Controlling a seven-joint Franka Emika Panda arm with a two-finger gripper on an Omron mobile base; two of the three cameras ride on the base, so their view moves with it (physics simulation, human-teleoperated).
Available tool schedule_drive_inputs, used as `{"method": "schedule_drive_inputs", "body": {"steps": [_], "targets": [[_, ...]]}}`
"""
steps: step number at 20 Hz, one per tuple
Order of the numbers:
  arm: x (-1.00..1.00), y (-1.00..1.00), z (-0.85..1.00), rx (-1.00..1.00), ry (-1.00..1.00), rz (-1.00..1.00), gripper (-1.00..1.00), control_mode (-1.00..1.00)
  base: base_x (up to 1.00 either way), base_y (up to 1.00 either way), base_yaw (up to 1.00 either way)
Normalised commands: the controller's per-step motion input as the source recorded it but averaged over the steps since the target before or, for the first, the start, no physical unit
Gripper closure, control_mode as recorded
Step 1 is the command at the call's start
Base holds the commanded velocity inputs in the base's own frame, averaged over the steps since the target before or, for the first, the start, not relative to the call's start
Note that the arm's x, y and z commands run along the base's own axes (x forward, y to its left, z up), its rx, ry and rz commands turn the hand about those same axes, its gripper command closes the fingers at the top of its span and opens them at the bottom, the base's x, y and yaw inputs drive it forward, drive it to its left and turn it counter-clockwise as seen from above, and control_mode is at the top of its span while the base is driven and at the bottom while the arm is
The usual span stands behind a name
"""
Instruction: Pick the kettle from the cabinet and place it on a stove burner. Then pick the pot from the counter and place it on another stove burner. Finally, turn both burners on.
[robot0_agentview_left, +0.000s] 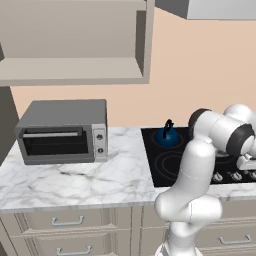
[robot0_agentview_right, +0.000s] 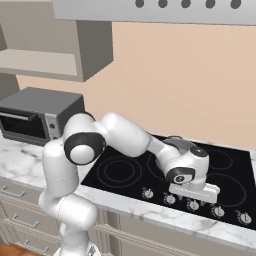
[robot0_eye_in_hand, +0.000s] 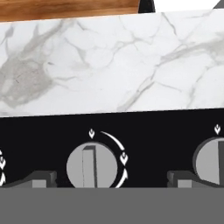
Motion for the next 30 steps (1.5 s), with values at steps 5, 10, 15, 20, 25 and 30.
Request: {"method": "schedule_drive_inputs", "body": {"steps": [5, 10, 15, 20, 25, 30], "targets": [[-0.06, -0.13, 0.0, 0.0, 0.0, -0.01, -1.0, -1.0, 0.0, 0.0, 0.0], [-0.09, -0.05, 0.0, 0.0, 0.0, 0.0, -1.0, -1.0, 0.0, 0.0, 0.0], [0.0, 0.0, -0.02, 0.0, 0.0, 0.0, -1.0, -1.0, 0.0, 0.0, 0.0], [0.0, 0.0, -0.07, 0.0, -0.01, 0.0, -1.0, -1.0, 0.0, 0.0, 0.0], [0.0, 0.0, -0.09, 0.0, 0.0, 0.0, -1.0, -1.0, 0.0, 0.0, 0.0], [0.0, 0.0, -0.07, 0.0, -0.01, 0.0, -1.0, -1.0, 0.0, 0.0, 0.0]]}}
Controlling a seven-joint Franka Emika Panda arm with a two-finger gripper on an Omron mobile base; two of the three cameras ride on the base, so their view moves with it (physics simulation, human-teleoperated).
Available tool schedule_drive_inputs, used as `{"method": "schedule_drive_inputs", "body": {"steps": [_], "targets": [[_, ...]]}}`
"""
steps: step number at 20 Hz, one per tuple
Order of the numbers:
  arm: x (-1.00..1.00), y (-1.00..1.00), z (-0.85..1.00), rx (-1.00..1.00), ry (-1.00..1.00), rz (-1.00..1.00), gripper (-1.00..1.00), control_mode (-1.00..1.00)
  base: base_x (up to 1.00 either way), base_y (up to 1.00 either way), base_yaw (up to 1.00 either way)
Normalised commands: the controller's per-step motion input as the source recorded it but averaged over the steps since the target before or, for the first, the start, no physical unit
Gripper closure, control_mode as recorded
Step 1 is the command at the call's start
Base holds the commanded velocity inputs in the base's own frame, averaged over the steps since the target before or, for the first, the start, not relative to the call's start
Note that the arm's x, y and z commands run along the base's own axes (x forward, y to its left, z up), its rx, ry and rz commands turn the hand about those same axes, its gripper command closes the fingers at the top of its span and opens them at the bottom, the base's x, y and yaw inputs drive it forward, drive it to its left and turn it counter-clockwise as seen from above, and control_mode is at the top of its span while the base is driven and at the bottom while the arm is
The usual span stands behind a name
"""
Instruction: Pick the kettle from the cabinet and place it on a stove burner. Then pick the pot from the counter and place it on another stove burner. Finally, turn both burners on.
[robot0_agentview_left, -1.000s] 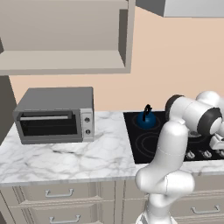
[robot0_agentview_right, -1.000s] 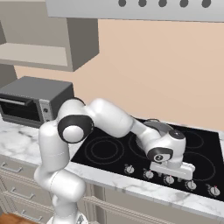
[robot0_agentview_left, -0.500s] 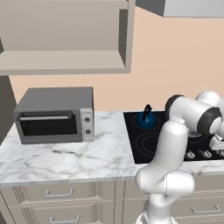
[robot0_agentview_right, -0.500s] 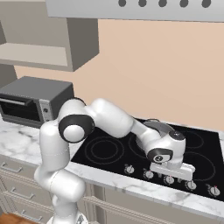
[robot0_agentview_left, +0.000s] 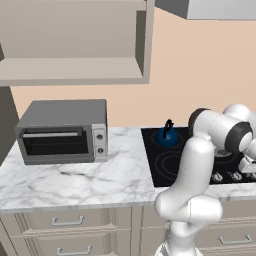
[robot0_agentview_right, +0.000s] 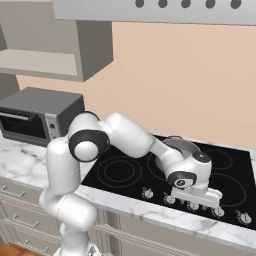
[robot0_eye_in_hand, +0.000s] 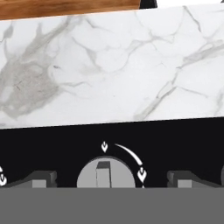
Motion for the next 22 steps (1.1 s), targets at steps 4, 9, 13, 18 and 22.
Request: {"method": "schedule_drive_inputs", "body": {"steps": [4, 9, 13, 18, 22], "targets": [[0.01, 0.0, -0.1, 0.0, 0.0, 0.0, 1.0, -1.0, 0.0, 0.0, 0.0], [0.0, 0.0, -0.12, 0.0, 0.0, 0.0, 1.0, -1.0, 0.0, 0.0, 0.0], [0.0, 0.0, -0.08, 0.0, 0.0, 0.0, 1.0, -1.0, 0.0, 0.0, 0.0], [0.0, 0.0, -0.09, 0.0, 0.0, 0.0, 1.0, -1.0, 0.0, 0.0, 0.0], [0.0, 0.0, -0.12, 0.0, 0.0, 0.05, 1.0, -1.0, 0.0, 0.0, 0.0]]}}
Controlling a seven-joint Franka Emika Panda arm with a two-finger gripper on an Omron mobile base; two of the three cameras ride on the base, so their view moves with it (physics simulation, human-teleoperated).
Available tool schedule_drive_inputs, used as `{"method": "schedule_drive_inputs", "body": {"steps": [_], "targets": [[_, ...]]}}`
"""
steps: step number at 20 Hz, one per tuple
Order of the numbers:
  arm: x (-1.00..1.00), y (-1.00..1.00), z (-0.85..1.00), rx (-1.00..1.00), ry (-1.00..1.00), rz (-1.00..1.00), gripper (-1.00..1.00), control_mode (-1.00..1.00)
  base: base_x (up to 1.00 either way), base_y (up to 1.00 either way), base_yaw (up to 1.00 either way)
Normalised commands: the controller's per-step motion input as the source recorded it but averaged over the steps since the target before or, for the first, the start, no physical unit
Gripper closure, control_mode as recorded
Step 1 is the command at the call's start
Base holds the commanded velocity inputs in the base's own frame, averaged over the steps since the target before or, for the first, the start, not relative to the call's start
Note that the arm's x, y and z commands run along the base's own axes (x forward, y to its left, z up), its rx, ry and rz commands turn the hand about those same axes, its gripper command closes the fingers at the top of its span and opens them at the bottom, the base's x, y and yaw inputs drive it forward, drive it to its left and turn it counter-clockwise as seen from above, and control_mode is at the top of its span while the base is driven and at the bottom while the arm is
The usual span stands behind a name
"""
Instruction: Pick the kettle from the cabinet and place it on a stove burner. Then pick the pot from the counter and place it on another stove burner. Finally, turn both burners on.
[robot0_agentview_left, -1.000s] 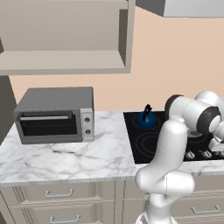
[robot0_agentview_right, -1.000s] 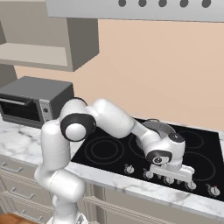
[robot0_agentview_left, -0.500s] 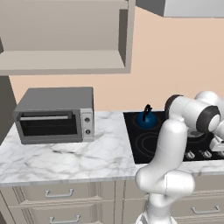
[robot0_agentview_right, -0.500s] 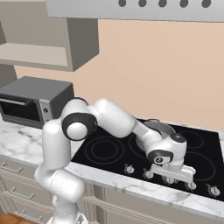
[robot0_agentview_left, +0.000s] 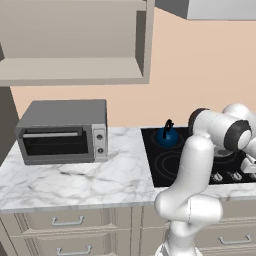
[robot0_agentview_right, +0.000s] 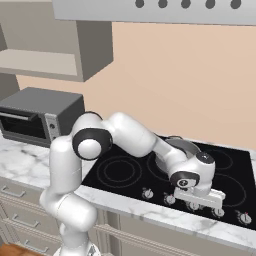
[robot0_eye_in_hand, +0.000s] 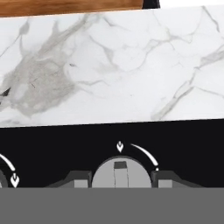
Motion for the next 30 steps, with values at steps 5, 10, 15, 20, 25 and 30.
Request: {"method": "schedule_drive_inputs", "body": {"steps": [5, 10, 15, 20, 25, 30], "targets": [[0.0, 0.04, -0.19, -0.02, 0.0, 0.1, 1.0, -1.0, 0.0, 0.0, 0.0], [0.0, 0.17, -0.22, -0.05, 0.0, 0.12, 1.0, -1.0, 0.0, 0.0, 0.0], [0.0, 0.29, -0.29, -0.08, 0.0, 0.14, 1.0, -1.0, 0.0, 0.0, 0.0], [-0.01, 0.29, -0.33, -0.07, -0.01, 0.19, 1.0, -1.0, 0.0, 0.0, 0.0], [-0.02, 0.26, -0.34, -0.05, -0.01, 0.22, 1.0, -1.0, 0.0, 0.0, 0.0], [-0.04, 0.21, -0.28, -0.02, -0.02, 0.21, 1.0, -1.0, 0.0, 0.0, 0.0]]}}
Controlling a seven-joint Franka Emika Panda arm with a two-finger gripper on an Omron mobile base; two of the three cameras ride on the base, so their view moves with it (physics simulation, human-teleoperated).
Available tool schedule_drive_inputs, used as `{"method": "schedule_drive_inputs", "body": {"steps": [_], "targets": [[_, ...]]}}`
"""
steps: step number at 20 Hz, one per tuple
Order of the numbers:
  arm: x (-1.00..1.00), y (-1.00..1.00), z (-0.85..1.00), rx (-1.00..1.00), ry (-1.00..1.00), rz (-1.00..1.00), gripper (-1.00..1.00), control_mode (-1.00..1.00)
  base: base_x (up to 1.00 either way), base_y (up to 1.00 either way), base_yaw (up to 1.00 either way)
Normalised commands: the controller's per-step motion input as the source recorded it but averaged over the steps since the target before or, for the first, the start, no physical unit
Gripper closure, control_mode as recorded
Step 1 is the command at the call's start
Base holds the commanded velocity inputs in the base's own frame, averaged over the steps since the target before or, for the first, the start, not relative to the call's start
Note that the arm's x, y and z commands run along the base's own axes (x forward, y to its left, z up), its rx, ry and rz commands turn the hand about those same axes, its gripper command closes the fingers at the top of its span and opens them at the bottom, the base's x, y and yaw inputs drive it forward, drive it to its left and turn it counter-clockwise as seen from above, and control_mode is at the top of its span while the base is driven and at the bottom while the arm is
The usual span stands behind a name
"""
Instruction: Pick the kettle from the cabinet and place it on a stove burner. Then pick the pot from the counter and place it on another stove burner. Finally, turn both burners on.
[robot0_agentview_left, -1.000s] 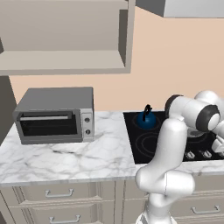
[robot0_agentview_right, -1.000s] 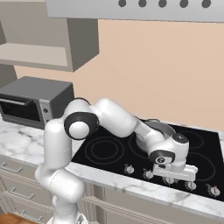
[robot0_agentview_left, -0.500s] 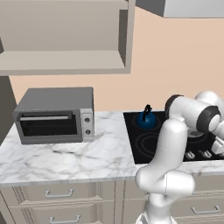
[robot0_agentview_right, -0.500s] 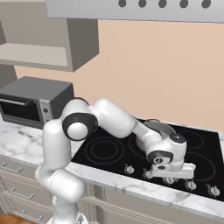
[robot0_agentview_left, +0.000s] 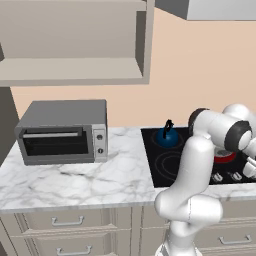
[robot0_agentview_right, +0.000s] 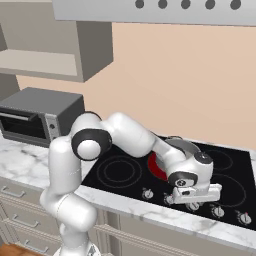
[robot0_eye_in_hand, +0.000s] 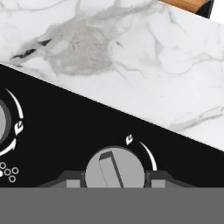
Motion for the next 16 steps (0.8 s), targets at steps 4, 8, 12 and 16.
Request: {"method": "schedule_drive_inputs", "body": {"steps": [4, 8, 12, 16], "targets": [[0.0, 0.13, -0.13, 0.0, -0.05, 0.15, -1.0, -1.0, 0.0, 0.0, 0.0], [0.0, 0.18, -0.04, -0.01, -0.02, 0.11, -1.0, -1.0, 0.0, 0.0, 0.0], [0.0, 0.26, 0.0, -0.02, 0.0, 0.07, -1.0, -1.0, 0.0, 0.0, 0.0], [-0.02, 0.22, 0.09, -0.02, 0.0, 0.02, -1.0, -1.0, 0.0, 0.0, 0.0]]}}
